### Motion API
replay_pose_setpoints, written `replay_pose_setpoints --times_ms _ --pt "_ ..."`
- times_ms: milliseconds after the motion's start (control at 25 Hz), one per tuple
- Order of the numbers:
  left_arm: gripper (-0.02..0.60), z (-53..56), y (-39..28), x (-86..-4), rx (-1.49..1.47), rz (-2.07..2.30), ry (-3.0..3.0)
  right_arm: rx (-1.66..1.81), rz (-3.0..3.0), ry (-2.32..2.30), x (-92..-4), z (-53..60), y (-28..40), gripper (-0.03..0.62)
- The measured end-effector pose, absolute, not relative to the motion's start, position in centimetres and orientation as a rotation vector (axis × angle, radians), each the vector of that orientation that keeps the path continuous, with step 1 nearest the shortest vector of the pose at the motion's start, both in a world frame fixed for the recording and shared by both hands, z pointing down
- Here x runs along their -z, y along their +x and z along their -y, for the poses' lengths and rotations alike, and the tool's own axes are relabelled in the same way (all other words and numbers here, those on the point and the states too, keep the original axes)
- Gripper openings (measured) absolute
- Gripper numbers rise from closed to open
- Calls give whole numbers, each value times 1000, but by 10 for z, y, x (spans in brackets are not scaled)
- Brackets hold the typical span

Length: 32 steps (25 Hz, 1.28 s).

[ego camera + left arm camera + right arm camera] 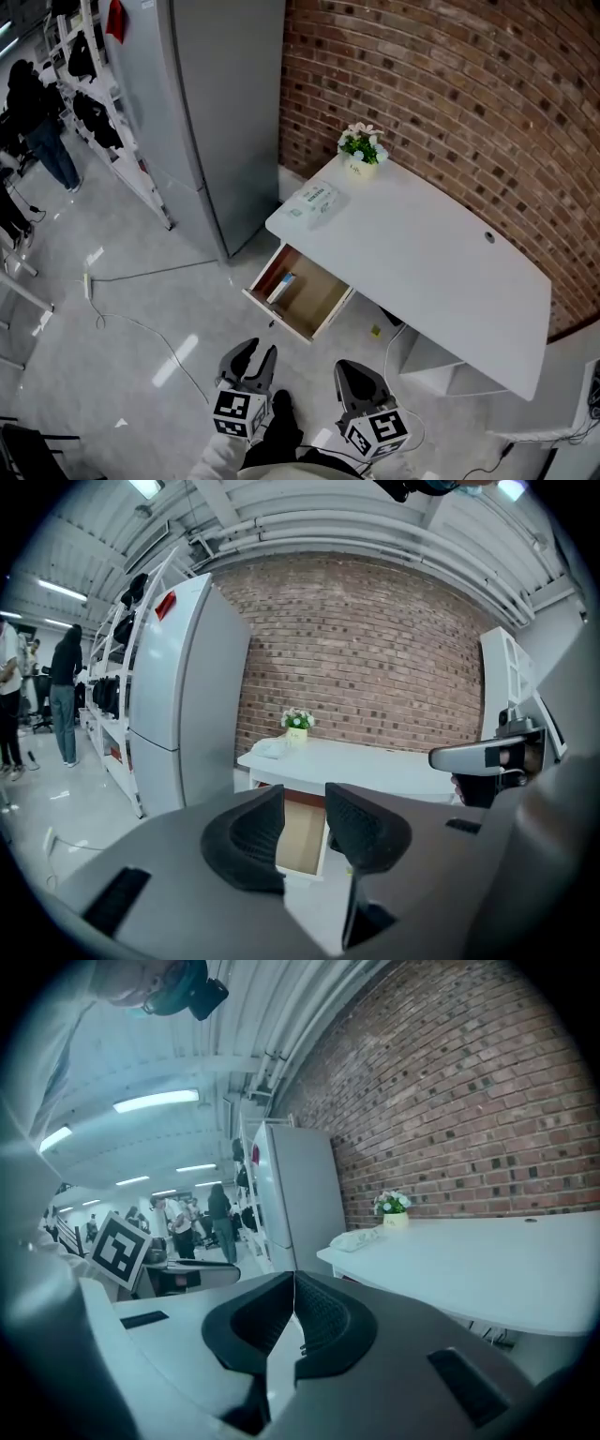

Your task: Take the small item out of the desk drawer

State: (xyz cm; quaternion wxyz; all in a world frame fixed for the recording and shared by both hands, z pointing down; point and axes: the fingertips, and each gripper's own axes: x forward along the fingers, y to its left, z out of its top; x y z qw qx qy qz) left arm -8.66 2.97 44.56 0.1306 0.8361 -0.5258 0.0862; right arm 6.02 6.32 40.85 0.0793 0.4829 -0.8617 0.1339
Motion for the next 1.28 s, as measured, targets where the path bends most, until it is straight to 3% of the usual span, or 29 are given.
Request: replay_pose_setpoints --times_ms 400,1280 --pt "183 25 -112 -476 -319 1452 2418 -391 2530 1416 -425 -4 25 26" --pt "204 119 -104 -573 -571 1338 2361 -479 2500 1351 -477 81 2 26"
